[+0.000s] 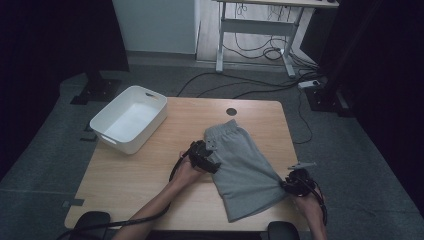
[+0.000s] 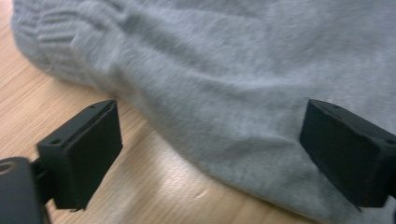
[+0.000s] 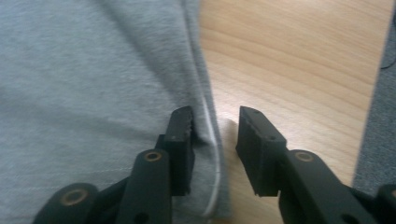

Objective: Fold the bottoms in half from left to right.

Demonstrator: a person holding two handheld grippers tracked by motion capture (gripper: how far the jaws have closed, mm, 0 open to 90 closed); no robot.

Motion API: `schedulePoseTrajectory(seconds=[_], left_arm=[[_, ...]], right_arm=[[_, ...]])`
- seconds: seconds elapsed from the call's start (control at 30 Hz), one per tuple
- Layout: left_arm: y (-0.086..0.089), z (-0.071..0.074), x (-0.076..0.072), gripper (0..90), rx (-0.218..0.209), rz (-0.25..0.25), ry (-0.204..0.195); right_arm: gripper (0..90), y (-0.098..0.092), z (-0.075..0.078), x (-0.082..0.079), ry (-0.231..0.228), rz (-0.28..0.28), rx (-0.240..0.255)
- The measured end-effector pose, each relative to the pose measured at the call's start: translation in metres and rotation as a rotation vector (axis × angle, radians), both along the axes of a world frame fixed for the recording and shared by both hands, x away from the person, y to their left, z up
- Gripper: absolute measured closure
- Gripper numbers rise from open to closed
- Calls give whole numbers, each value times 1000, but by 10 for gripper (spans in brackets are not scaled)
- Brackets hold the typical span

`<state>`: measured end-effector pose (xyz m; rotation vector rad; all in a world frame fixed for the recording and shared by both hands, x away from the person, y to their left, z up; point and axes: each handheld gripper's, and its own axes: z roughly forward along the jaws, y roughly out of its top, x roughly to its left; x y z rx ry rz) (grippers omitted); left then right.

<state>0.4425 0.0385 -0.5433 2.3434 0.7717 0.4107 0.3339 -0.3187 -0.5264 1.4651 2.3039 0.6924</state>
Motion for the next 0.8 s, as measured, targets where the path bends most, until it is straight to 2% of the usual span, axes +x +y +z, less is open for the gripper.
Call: schedulePoseTrajectory(seconds=[0.03,0.27,0.37,0.67,0.73,0.8], left_arm=[[2,0,2,34,3,4,2],[16,1,20,33,23,61,-5],[25,2,29,33,33,93,-10],[56,7,53,37,94,192,-30],[62,9,53,48,106,200,-34],[69,14,46,52,90,200,-40]], right_arm=[[700,2,-1,0,23,17,18],[718,22,-2,-7,29,72,56],[718,35,-2,-8,27,103,51],[680,95,-3,-6,20,225,55],[677,109,-3,-5,15,249,52],[671,120,-3,-3,14,264,49]])
